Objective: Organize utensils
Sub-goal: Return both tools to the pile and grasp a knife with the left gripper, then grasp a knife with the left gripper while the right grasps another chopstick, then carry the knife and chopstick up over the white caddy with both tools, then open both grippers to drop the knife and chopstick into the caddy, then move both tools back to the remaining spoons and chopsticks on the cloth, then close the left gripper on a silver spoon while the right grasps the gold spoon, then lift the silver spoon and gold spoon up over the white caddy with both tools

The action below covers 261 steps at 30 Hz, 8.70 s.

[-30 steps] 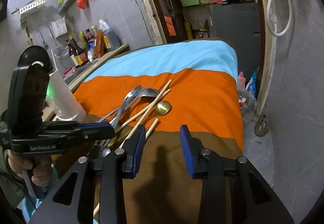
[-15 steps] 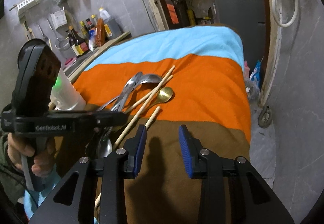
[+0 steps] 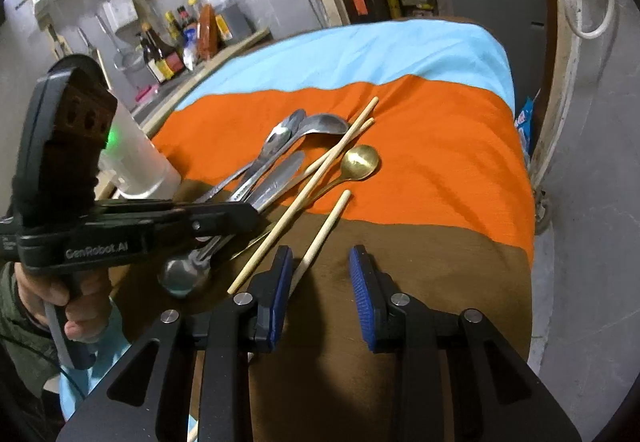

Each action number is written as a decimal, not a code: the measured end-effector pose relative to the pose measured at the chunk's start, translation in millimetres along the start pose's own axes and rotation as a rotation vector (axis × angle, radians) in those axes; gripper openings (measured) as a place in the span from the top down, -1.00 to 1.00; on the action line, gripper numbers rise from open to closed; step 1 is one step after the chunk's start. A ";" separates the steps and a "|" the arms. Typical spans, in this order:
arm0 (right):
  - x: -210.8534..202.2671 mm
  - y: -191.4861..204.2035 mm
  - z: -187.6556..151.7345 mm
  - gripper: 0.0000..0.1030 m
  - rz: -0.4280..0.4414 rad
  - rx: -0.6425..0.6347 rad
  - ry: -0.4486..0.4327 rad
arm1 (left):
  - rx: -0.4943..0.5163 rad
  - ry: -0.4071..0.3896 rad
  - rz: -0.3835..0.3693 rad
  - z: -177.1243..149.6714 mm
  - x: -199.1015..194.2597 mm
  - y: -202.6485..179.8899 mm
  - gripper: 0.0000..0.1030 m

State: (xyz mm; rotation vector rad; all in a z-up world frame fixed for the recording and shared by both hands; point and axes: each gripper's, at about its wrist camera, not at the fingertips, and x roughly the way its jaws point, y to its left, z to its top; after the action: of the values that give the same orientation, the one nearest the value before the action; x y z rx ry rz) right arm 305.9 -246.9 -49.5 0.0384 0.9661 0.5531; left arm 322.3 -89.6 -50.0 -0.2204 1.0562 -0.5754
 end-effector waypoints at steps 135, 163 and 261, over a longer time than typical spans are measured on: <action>-123.2 96.1 11.9 -1.00 0.026 -0.193 -0.861 | 0.196 -0.912 0.268 -65.1 -212.5 6.0 -0.92; -83.8 -4.2 -5.9 -0.42 -0.138 -0.003 -0.523 | 0.290 -0.517 0.249 -51.5 -69.9 -35.9 -0.70; -101.3 128.1 69.5 0.99 -0.106 -0.253 -0.810 | 0.079 -0.876 0.050 -1.2 -211.8 34.2 0.95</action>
State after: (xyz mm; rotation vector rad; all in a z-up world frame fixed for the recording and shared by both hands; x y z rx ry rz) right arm 261.0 -168.7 103.4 -0.0162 0.1066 0.4935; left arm 256.1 54.4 94.6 -0.3335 0.1898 -0.4041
